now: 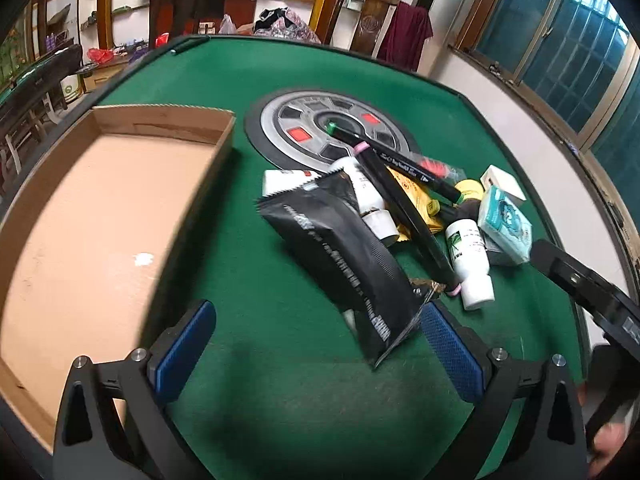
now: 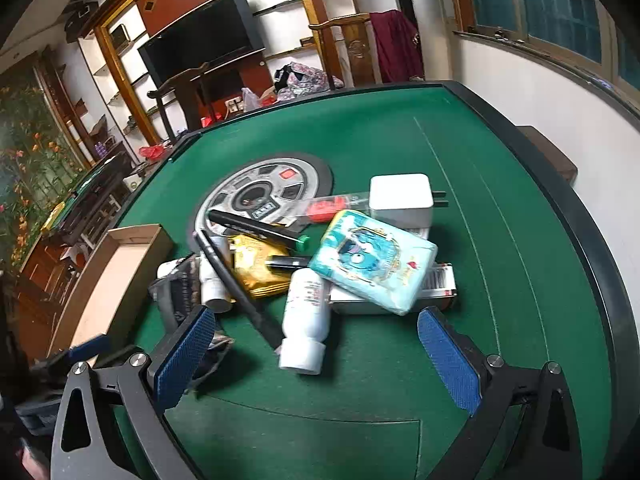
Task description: Organize objects
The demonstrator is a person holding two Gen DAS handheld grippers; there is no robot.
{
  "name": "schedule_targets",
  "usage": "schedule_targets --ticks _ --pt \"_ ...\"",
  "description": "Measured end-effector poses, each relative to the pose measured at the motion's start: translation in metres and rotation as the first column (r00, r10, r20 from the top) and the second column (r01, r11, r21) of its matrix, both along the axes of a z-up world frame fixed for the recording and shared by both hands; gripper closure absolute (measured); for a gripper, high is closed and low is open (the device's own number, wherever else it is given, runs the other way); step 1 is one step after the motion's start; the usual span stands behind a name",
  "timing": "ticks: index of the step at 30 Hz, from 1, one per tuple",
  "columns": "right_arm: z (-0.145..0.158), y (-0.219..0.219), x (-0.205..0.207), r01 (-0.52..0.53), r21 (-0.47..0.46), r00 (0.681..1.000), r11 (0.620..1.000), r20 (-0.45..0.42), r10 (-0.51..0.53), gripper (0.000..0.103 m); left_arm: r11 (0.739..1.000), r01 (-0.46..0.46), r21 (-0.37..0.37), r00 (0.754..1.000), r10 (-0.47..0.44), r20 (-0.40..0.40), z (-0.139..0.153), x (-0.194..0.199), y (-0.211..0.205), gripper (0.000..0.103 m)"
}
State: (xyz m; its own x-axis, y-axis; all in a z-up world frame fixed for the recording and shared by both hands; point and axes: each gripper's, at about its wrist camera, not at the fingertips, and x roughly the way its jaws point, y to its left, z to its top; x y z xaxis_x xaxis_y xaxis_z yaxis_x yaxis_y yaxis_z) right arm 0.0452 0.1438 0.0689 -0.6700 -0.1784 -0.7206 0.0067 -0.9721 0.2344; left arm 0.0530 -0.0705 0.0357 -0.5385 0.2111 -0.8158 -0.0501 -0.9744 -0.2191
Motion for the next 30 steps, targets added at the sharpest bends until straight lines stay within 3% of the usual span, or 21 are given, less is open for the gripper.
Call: schedule_targets --ticks 4,11,16,19,21,27,30 --pt "-0.012 0.005 0.003 -0.002 -0.026 1.0 1.0 -0.004 0.002 0.0 0.998 -0.052 -0.023 0.998 0.052 0.031 -0.014 -0.024 0.008 0.001" --pt "-0.024 0.017 0.004 0.016 -0.06 1.0 0.998 0.009 -0.016 0.0 0.997 -0.055 -0.048 0.998 0.057 0.034 -0.023 -0.048 0.018 0.001" --pt "-0.024 0.017 0.007 0.01 -0.063 1.0 0.998 0.01 -0.009 0.0 0.997 -0.071 -0.021 0.997 0.072 0.041 -0.03 -0.053 0.009 0.006" --pt "-0.025 0.014 0.007 0.001 -0.067 1.0 0.998 0.011 0.0 0.0 0.998 -0.06 -0.019 0.998 0.06 0.012 -0.028 -0.058 0.006 0.024" --pt "-0.027 0.013 0.007 -0.005 -0.074 1.0 0.997 0.021 0.007 0.0 0.999 -0.036 0.009 0.999 0.036 0.005 -0.026 -0.058 0.006 0.045" --pt "-0.028 0.012 0.009 -0.018 -0.077 0.999 0.997 0.041 0.021 0.0 0.998 0.029 0.052 0.998 -0.025 -0.062 -0.009 -0.041 0.002 0.079" --pt "-0.025 0.007 0.01 -0.041 -0.056 0.998 0.998 0.04 0.044 0.0 0.997 0.052 0.065 0.994 -0.046 -0.096 0.002 -0.03 0.0 0.082"
